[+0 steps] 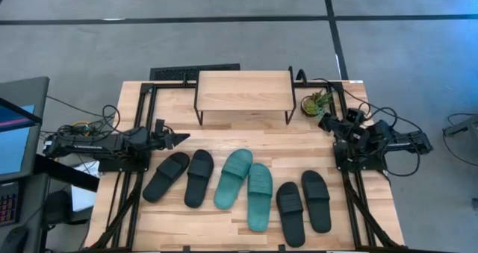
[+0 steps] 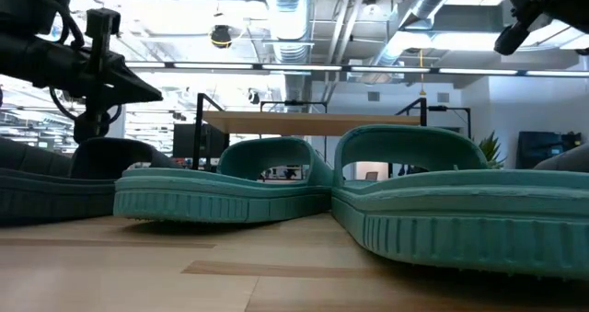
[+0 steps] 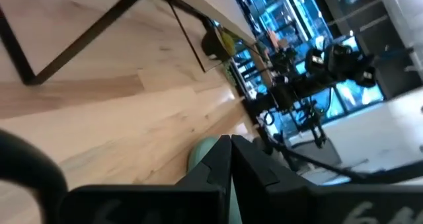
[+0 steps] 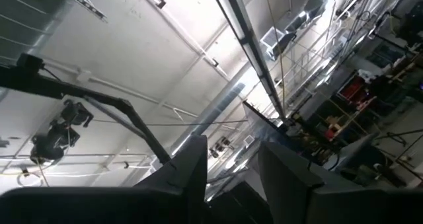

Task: Pick and place slides into the shelf
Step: Put the left green slide on the shelf

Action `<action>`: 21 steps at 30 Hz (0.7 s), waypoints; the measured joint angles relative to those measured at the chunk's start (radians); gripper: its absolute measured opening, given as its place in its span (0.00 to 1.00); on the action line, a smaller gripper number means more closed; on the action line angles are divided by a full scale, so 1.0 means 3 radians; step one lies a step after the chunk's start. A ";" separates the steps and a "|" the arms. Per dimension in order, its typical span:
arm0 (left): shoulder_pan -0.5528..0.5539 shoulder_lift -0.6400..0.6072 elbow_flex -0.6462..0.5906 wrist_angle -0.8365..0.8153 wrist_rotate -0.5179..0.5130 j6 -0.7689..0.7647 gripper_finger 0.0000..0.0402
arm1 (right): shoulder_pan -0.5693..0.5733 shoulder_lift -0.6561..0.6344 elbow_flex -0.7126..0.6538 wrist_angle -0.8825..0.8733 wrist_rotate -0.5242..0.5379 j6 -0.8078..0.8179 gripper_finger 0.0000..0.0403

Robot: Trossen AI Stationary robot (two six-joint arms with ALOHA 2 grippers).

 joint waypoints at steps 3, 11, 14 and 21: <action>-0.0004 0.0000 0.0001 0.0005 0.0203 -0.0229 0.00 | 0.0022 0.0000 0.0002 0.0002 -0.0013 0.0002 0.30; -0.0030 0.0002 -0.0003 0.0717 0.0740 0.0191 0.00 | 0.0038 0.0080 0.0006 -0.0017 0.0029 -0.0193 0.30; -0.0090 0.0020 -0.0003 0.1052 0.0753 0.0538 0.00 | 0.0038 0.0154 0.0006 0.0071 0.0031 -0.0130 0.30; -0.0121 -0.0002 -0.0003 0.1358 0.0370 0.1661 0.00 | 0.0096 0.0534 0.0057 0.0462 0.0027 -0.0408 0.30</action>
